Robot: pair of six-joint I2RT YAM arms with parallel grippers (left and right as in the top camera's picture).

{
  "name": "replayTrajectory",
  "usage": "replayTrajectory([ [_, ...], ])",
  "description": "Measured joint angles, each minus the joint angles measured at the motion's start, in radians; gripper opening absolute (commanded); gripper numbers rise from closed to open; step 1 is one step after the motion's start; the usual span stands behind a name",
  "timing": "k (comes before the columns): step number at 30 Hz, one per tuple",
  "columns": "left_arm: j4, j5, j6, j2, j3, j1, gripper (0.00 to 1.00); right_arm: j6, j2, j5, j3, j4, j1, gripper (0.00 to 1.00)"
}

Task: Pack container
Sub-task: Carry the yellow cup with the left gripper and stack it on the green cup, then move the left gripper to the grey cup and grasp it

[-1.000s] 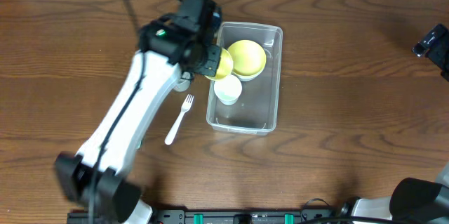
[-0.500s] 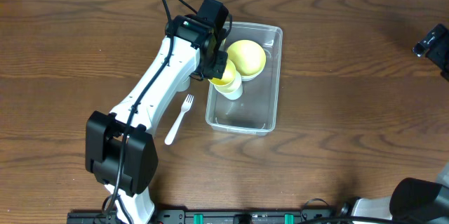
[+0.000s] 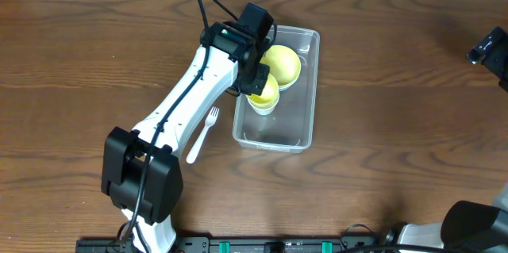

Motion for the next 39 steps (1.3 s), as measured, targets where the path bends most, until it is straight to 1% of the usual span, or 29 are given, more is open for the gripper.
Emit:
replayTrajectory([
  [1,0.000,0.001,0.003,0.000,0.000,0.000,0.40,0.000,0.000,0.000,0.000,0.000,0.000,0.99],
  [2,0.001,0.002,0.000,0.000,0.000,0.000,0.45,0.000,0.000,0.000,0.000,0.000,0.000,0.99],
  [6,-0.011,-0.014,-0.003,0.000,0.001,0.000,0.45,0.000,0.000,0.000,0.000,0.000,0.000,0.99],
  [9,-0.082,-0.059,0.002,-0.001,0.030,0.005,0.58,0.000,0.000,0.000,0.000,0.000,0.000,0.99],
  [13,-0.179,-0.157,-0.003,-0.042,0.163,0.037,0.65,0.000,0.000,0.000,0.000,0.000,0.000,0.99],
  [18,-0.198,-0.219,-0.002,-0.190,0.228,0.147,0.64,0.000,0.000,0.000,0.000,0.000,0.000,0.99],
  [22,-0.182,-0.238,-0.003,-0.222,0.187,0.257,0.64,0.000,0.000,0.000,0.000,0.000,0.000,0.99],
  [24,-0.146,-0.230,-0.007,-0.194,0.133,0.298,0.64,0.000,0.000,0.000,0.000,0.000,0.000,0.99],
  [27,-0.072,-0.192,-0.014,-0.105,0.036,0.352,0.64,0.000,0.000,0.000,0.000,0.000,0.000,0.99],
  [29,-0.061,-0.167,-0.018,-0.048,0.002,0.373,0.64,0.000,0.000,0.000,0.000,0.000,0.000,0.99],
  [31,-0.059,-0.143,-0.019,-0.001,-0.018,0.390,0.64,0.000,0.000,0.000,0.000,0.000,0.000,0.99],
  [35,-0.050,-0.115,-0.019,0.035,-0.020,0.396,0.63,0.000,0.000,0.000,0.000,0.000,0.000,0.99],
  [39,-0.040,-0.068,-0.014,0.063,-0.019,0.395,0.57,0.000,0.000,0.000,0.000,0.000,0.000,0.99],
])
